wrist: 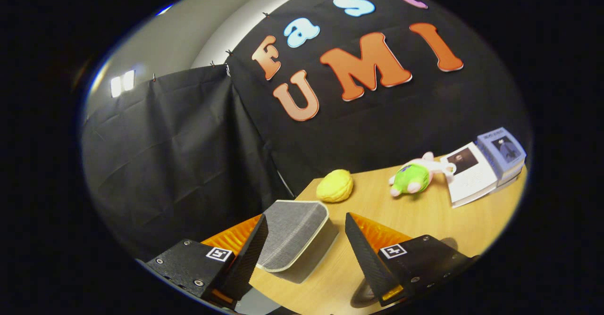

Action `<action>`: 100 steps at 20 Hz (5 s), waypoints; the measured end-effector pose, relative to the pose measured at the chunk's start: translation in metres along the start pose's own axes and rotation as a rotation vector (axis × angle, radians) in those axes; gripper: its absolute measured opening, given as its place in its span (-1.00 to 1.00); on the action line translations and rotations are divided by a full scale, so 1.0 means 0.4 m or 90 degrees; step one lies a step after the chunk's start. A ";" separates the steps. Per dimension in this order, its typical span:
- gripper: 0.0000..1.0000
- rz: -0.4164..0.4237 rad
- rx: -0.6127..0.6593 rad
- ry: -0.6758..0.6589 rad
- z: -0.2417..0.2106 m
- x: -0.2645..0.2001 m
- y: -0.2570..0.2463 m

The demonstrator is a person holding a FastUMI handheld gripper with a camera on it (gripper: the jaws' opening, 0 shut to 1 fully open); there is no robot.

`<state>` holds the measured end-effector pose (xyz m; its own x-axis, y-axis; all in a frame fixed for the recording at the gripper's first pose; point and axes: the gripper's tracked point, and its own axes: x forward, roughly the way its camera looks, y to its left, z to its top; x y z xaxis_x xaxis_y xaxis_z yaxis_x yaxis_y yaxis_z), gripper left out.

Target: Open the storage box then place both shoes into the box .Put the left shoe in first, then the right shoe, with the right side of both shoes facing outward in a uniform manner.

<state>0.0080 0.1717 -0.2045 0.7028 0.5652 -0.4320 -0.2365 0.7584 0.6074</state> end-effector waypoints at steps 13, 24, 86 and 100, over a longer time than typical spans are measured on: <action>0.91 0.127 0.221 0.186 -0.226 0.235 0.021; 0.91 0.168 0.370 0.175 -0.297 0.369 0.004; 0.54 0.141 0.266 0.002 -0.038 0.575 0.532; 0.95 -0.188 -0.117 -0.023 -0.014 0.197 0.036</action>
<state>0.0563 0.2289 -0.2337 0.7812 0.3031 -0.5458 -0.1338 0.9352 0.3278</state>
